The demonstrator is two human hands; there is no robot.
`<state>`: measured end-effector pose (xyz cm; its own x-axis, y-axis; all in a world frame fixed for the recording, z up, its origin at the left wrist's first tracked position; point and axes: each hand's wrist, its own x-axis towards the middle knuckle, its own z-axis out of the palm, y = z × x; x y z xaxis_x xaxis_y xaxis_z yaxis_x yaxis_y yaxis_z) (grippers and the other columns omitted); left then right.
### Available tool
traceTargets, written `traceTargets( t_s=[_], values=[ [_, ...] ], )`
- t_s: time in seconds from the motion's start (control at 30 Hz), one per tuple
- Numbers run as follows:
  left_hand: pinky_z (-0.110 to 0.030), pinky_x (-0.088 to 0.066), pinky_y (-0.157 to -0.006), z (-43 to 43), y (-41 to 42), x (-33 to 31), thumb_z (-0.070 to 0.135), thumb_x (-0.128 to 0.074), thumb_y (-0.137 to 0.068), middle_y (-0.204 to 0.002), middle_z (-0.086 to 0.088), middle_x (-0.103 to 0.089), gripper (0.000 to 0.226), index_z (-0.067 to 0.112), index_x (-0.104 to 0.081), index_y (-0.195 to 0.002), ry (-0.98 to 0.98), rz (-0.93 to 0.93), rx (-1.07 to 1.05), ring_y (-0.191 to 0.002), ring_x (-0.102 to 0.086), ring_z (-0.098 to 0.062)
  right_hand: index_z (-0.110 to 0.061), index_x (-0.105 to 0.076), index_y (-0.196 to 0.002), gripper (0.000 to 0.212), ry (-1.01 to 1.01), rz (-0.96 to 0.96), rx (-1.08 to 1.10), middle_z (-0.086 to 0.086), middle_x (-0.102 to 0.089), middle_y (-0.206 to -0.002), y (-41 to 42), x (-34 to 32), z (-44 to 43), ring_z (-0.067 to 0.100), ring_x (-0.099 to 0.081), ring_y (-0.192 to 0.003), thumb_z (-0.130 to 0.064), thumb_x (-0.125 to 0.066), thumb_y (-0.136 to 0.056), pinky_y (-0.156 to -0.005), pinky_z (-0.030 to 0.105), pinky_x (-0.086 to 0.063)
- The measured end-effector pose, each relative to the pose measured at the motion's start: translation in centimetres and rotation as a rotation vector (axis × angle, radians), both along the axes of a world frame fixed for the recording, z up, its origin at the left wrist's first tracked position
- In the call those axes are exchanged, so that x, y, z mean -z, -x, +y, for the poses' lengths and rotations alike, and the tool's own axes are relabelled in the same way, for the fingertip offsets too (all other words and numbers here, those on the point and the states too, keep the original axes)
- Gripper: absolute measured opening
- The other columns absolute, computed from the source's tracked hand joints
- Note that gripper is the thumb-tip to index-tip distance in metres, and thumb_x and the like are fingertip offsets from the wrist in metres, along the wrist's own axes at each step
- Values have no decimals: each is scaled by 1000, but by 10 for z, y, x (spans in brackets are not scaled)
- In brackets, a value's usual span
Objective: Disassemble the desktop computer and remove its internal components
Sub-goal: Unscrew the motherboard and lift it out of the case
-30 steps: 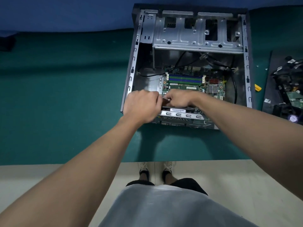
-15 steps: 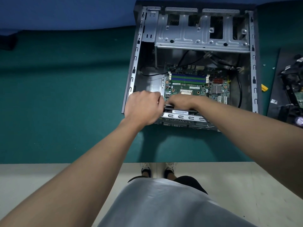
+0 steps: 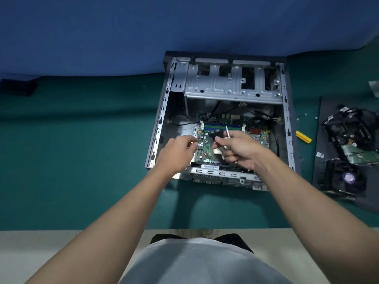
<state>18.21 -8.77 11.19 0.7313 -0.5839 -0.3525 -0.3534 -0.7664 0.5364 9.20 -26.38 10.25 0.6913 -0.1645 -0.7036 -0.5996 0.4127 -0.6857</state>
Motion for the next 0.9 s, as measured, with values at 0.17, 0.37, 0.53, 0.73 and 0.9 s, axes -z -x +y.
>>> traceTargets(
  t_s=[0.17,0.37,0.53,0.73,0.9],
  values=[
    [-37,-51,-93,-28,5,-14,22,-58,-96,-106,1,-72,25,17,-68,-118,334,192,-202,-98,-67,-15,-2,-55,-108,19,22,-122,3,-5,-63,-62,13,-2,8,6,-32,-42,-15,-56,-94,-33,18,-27],
    [-35,-56,-85,-31,5,-12,9,-62,-93,-92,1,-74,17,12,-74,-105,445,271,-237,-77,-71,-11,-4,-58,-104,15,25,-138,13,-8,-61,-59,12,-5,12,6,-31,-42,-16,-54,-96,-33,17,-27],
    [-34,-58,-79,-29,-5,-10,6,-65,-90,-80,4,-73,13,16,-74,-90,493,314,-163,-70,-72,-15,-7,-58,-97,11,27,-128,21,-8,-62,-61,13,-8,13,5,-32,-42,-17,-53,-96,-34,17,-26],
    [-30,-57,-79,-24,-21,-6,9,-67,-89,-80,9,-73,12,19,-74,-90,477,289,52,-72,-70,-8,-10,-57,-95,9,46,-82,17,-2,-60,-70,13,-9,15,7,-30,-44,-19,-54,-96,-36,19,-22],
    [-24,-52,-77,-21,-36,-5,18,-64,-93,-82,7,-72,9,17,-72,-98,401,75,328,-78,-67,-3,-10,-55,-95,9,41,-92,7,-4,-58,-68,13,-11,17,7,-29,-44,-19,-54,-96,-36,19,-22]
  ],
)
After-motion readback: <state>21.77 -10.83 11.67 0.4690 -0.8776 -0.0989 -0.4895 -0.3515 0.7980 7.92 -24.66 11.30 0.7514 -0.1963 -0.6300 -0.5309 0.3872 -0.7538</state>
